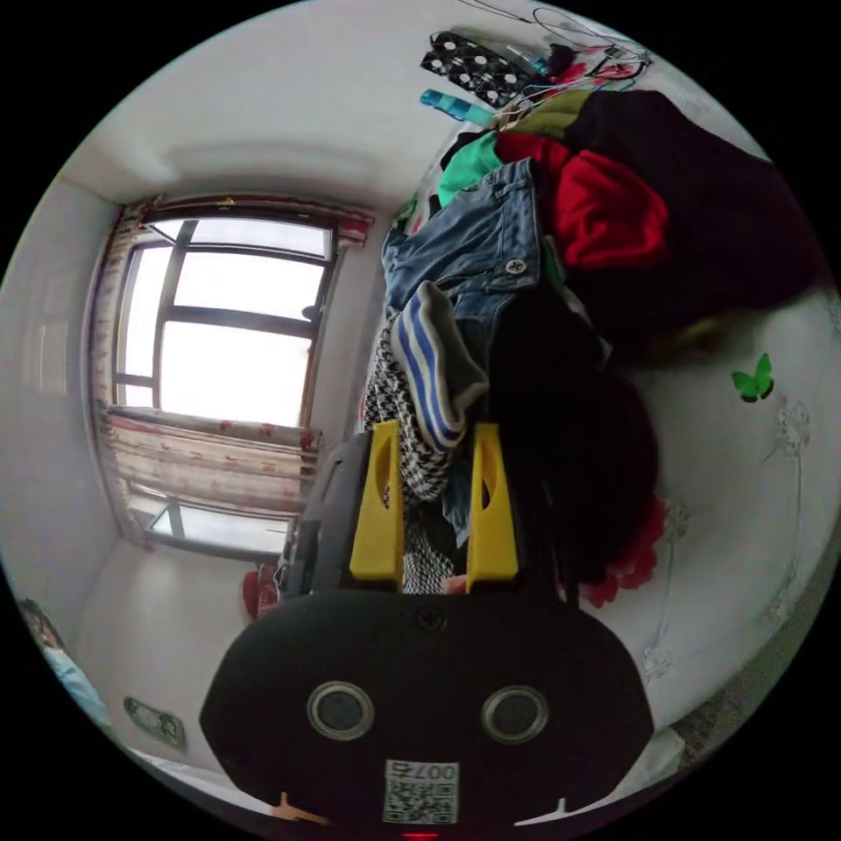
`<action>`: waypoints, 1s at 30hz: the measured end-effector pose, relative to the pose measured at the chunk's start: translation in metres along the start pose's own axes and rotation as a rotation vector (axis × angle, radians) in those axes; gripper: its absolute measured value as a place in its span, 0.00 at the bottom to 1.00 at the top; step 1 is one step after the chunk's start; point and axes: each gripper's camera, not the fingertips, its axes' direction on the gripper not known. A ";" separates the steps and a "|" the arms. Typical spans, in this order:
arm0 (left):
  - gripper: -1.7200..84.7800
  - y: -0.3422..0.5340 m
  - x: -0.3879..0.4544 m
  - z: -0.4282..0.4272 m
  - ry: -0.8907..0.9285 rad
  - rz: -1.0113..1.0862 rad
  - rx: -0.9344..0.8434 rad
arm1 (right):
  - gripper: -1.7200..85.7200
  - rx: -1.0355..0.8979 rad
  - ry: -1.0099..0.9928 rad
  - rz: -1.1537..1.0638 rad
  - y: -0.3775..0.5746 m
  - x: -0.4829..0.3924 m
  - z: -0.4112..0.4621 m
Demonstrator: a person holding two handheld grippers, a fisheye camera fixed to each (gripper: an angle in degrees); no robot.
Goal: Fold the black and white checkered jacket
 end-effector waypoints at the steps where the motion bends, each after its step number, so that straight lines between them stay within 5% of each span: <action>1: 0.03 0.001 -0.008 -0.007 -0.003 -0.020 0.006 | 0.11 0.013 0.024 -0.022 0.000 -0.009 -0.005; 11: 0.05 -0.025 -0.049 -0.057 0.005 -0.065 0.045 | 0.05 0.168 -0.059 -0.492 -0.028 -0.173 -0.084; 18: 0.08 -0.060 -0.085 -0.083 -0.001 -0.095 0.058 | 0.04 0.077 -0.004 -0.417 -0.003 -0.180 -0.047; 24: 0.11 -0.099 -0.154 -0.117 0.014 -0.254 0.139 | 0.04 -0.051 -0.118 -0.847 0.123 -0.327 0.029; 30: 0.17 -0.153 -0.222 -0.137 0.064 -0.404 0.233 | 0.04 -0.297 -0.248 -1.397 0.370 -0.437 0.145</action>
